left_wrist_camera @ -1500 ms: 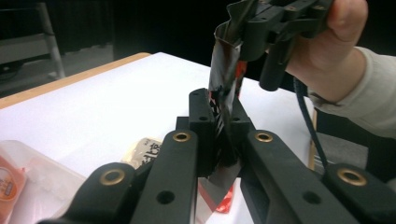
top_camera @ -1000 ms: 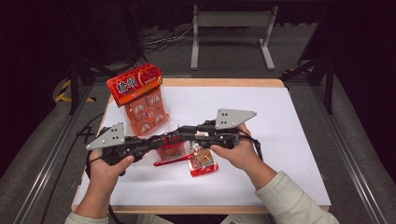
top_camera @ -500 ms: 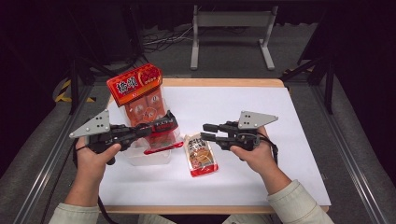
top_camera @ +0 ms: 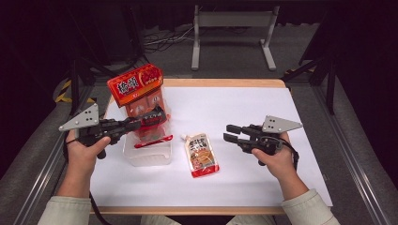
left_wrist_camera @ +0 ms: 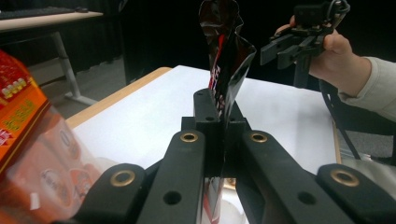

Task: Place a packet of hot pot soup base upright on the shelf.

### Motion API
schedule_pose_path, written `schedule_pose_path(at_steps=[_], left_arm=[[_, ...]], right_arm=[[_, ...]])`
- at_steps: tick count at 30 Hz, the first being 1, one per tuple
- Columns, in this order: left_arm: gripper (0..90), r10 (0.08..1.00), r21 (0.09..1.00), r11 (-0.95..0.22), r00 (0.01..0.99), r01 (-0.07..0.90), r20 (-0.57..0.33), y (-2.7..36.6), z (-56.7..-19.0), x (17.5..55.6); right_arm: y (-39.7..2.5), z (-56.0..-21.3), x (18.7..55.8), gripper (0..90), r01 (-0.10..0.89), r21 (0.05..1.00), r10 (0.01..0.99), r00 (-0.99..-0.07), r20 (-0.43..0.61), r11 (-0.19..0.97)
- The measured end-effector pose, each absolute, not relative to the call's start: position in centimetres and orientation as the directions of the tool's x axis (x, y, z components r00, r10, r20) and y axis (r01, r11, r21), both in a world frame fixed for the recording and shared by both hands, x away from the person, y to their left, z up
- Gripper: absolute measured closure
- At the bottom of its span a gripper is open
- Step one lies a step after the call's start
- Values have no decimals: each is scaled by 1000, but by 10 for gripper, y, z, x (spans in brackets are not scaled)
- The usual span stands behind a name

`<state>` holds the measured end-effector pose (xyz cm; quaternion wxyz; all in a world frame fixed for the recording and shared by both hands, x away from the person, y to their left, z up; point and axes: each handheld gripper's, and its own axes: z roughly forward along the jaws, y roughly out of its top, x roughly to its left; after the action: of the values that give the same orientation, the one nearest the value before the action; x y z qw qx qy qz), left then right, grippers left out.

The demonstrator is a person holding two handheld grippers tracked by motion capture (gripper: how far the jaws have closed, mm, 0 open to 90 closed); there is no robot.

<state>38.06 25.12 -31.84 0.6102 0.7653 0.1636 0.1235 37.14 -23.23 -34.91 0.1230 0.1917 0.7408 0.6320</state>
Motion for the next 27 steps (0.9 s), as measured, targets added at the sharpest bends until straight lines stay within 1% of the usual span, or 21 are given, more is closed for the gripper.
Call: schedule_pose_path(at_steps=[2,6,11,14,20,21,24,27], left_arm=[[900,405,970,-220,914,102,-4,254,-319,384],[900,389,968,-229,921,105,-8,258,-322,389],[900,377,969,-231,926,93,1,264,-324,394],[900,372,967,-234,928,104,-9,264,-327,395],[900,355,957,-272,935,101,2,264,-330,397],[900,351,955,-282,936,90,16,265,-330,398],[900,349,951,-291,937,106,2,266,-333,398],[900,355,947,-304,935,102,14,267,-337,399]], right_arm=[[-237,-350,371,637,132,983,449,-892,60,130],[-247,-349,368,594,135,979,461,-886,51,151],[-255,-348,366,589,137,981,475,-878,55,140],[-260,-348,365,586,141,981,484,-873,59,135],[-264,-349,365,566,150,980,492,-868,67,132],[-264,-349,365,565,150,980,493,-867,66,131],[-264,-349,365,564,152,980,490,-869,72,126],[-264,-349,366,564,154,980,486,-871,73,129]])
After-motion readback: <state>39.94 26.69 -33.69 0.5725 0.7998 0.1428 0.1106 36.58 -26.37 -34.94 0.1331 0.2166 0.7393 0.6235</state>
